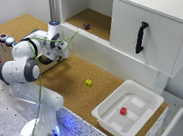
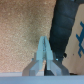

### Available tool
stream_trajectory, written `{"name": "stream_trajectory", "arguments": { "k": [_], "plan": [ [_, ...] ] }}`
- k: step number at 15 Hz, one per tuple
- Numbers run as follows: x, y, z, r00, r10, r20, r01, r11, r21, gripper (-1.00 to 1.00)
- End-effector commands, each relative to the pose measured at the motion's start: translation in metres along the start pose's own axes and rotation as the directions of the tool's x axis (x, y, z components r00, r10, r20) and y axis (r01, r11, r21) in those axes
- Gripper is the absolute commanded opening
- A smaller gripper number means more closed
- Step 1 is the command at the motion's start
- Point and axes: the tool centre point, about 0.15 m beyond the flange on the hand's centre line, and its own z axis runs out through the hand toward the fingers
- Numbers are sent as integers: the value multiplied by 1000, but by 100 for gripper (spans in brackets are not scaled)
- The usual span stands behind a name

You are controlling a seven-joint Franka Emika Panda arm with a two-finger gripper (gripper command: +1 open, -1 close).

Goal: Grasp the handle of the drawer and close it

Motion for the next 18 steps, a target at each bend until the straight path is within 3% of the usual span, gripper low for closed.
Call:
{"name": "stream_trajectory", "arguments": {
  "k": [1, 9, 18],
  "plan": [
    [12, -46, 11, 999, 20, 46, -19, 999, -30, -100],
    [18, -96, 22, 999, -9, 42, 9, 1000, 9, -100],
    [22, -119, -5, 1000, -22, -10, 22, 998, 55, -100]
  ]
}}
